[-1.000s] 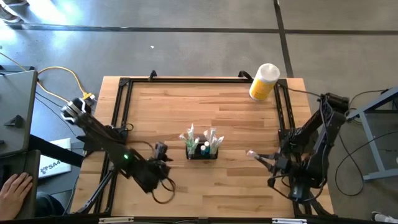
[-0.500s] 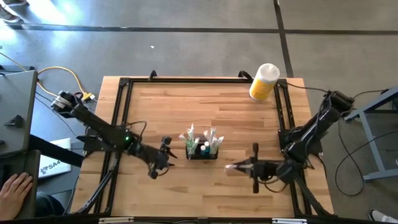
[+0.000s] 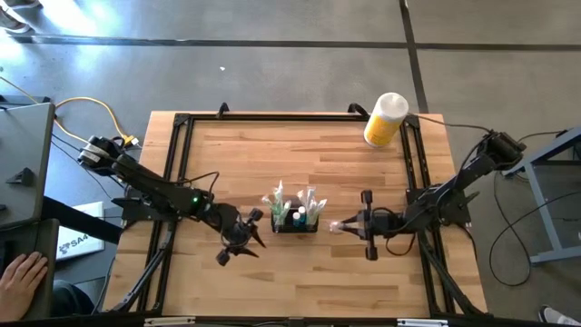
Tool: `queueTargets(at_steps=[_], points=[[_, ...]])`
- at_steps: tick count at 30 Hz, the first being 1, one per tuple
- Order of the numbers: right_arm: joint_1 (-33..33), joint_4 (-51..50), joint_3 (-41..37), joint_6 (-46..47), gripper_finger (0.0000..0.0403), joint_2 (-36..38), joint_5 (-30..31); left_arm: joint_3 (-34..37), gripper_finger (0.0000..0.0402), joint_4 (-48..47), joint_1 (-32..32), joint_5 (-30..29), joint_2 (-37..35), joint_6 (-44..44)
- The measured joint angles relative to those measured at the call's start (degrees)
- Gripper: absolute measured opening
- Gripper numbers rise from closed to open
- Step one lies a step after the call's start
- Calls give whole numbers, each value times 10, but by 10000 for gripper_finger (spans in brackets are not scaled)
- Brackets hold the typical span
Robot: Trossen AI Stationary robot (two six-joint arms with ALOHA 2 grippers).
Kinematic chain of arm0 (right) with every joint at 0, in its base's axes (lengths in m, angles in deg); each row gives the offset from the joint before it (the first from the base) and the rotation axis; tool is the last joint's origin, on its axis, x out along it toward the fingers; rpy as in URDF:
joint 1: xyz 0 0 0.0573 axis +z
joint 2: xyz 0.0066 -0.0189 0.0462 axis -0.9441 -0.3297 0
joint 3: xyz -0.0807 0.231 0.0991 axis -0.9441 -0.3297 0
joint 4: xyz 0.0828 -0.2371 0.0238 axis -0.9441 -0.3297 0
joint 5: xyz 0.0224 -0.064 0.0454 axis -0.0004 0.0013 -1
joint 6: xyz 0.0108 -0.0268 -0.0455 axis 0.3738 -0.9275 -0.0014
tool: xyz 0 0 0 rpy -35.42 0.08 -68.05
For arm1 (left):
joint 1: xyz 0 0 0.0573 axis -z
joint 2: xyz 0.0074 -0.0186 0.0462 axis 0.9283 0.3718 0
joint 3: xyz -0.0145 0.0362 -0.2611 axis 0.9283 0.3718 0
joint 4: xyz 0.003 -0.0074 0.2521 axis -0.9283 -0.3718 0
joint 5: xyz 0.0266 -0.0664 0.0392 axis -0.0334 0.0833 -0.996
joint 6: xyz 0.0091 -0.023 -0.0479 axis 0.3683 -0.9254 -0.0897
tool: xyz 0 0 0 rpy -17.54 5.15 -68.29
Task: Pick & Place toothbrushing station
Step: Put the violet toothbrush into the black wire organizer
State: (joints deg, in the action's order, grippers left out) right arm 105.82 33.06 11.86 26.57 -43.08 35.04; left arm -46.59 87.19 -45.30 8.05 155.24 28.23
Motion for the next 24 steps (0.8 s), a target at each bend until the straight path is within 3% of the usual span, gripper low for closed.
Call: queueTargets(at_steps=[5,12,18,24], points=[[0,65,-1,-66,29,3,-47,0,145,28,0,-31,1,-40],[-42,69,-2,-105,29,2,-119,0,145,34,0,-39,1,-108],[-67,41,-14,-106,31,4,-125,0,145,33,0,-43,1,-108],[-86,45,-65,-129,28,94,-134,0,145,26,0,-43,1,-108]])
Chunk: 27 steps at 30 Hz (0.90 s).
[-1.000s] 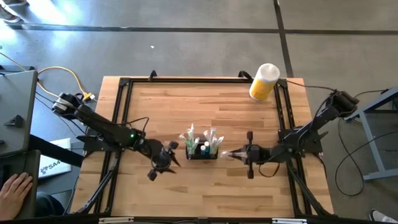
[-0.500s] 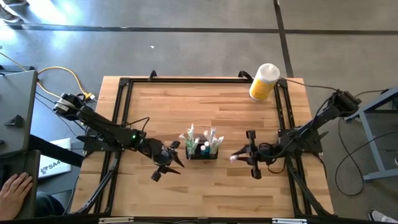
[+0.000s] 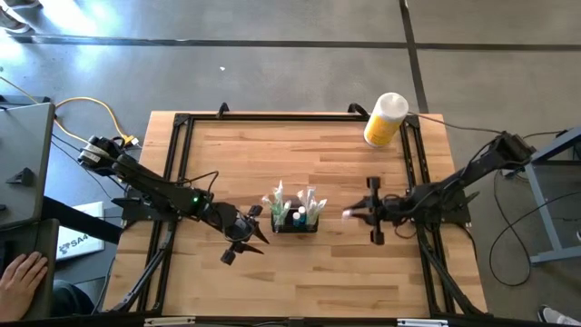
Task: Pick & Place toothbrushing station
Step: Put the violet toothbrush into the black wire organizer
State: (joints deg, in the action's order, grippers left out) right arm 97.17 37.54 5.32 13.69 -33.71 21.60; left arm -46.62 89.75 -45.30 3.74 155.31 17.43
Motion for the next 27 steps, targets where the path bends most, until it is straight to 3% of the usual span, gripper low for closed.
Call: queueTargets(at_steps=[3,7,13,27], points=[[-23,-6,-36,-4,28,66,-27,0,145,0,0,0,0,-2],[-63,-2,-76,33,28,141,-141,0,145,0,0,0,0,-2],[-85,0,-95,83,28,169,-245,0,145,0,0,-1,0,-2],[-81,111,-95,128,28,68,-259,-1,145,0,0,-1,0,-2]])
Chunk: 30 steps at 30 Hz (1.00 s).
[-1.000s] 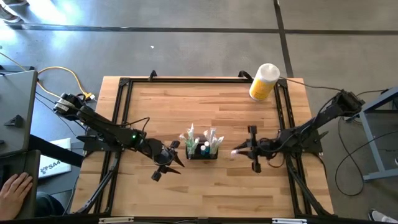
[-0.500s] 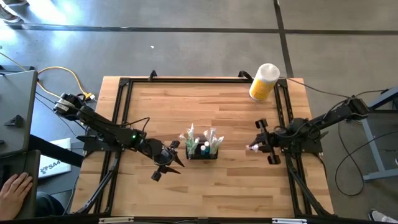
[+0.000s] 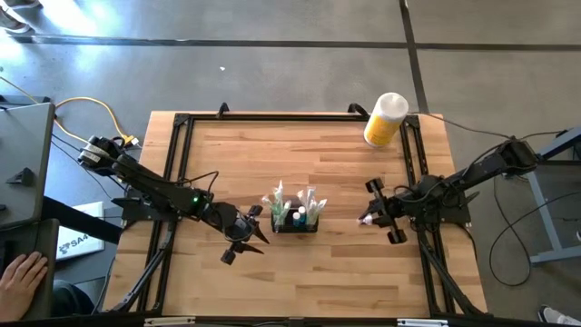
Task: Pick & Place toothbrushing station
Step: Put the violet toothbrush into the black wire organizer
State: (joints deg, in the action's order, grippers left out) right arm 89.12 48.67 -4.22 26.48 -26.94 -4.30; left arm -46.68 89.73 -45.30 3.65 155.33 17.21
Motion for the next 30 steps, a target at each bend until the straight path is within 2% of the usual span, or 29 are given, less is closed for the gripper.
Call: queueTargets(at_steps=[5,9,13,17,21,24,30], points=[[0,125,0,19,28,-60,-68,0,145,0,0,0,0,0],[-1,163,0,23,28,-98,-80,0,145,0,0,0,0,0],[-14,163,0,28,28,-119,-62,0,145,0,0,0,0,0],[-21,180,0,45,28,-132,-97,0,145,9,0,0,0,-13],[-17,186,1,54,28,-132,-128,0,145,50,0,1,0,-79],[-5,184,1,64,28,-133,-126,0,145,93,0,-1,0,-146],[32,184,1,60,28,-133,-104,0,145,126,0,-38,0,-147]])
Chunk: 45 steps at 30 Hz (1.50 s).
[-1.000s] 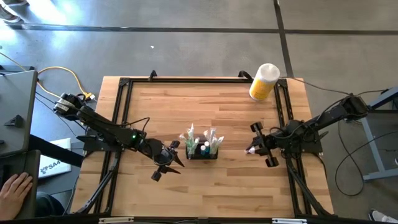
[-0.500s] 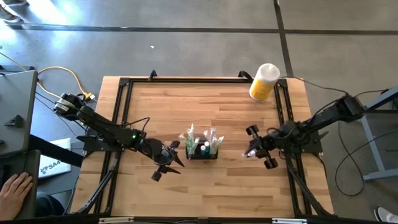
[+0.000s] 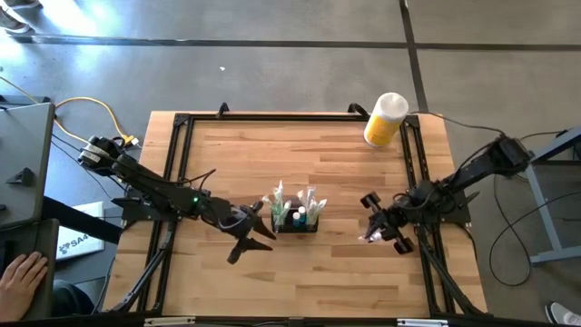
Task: Pick & Place toothbrushing station
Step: Put the violet toothbrush into the black wire organizer
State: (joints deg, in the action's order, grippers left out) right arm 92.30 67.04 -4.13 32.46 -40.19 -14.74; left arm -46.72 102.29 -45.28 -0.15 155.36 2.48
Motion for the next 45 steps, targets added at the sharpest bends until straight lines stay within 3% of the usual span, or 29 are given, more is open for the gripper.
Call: queueTargets(at_steps=[13,19,26,31,35,39,45], points=[[72,-14,0,-14,28,0,87,1,145,26,1,-37,12,8],[94,-18,0,-18,28,-3,113,-12,145,156,23,-85,52,94],[98,-13,12,-13,28,-41,145,-149,145,171,30,-128,173,229],[98,-13,36,-7,28,-84,158,-267,145,139,26,-214,256,240],[104,-15,57,-7,28,-119,191,-344,145,93,25,-227,301,246],[109,-13,75,-12,28,-145,206,-395,145,66,27,-226,325,271],[111,-15,94,-12,28,-170,260,-415,145,58,22,-216,340,271]])
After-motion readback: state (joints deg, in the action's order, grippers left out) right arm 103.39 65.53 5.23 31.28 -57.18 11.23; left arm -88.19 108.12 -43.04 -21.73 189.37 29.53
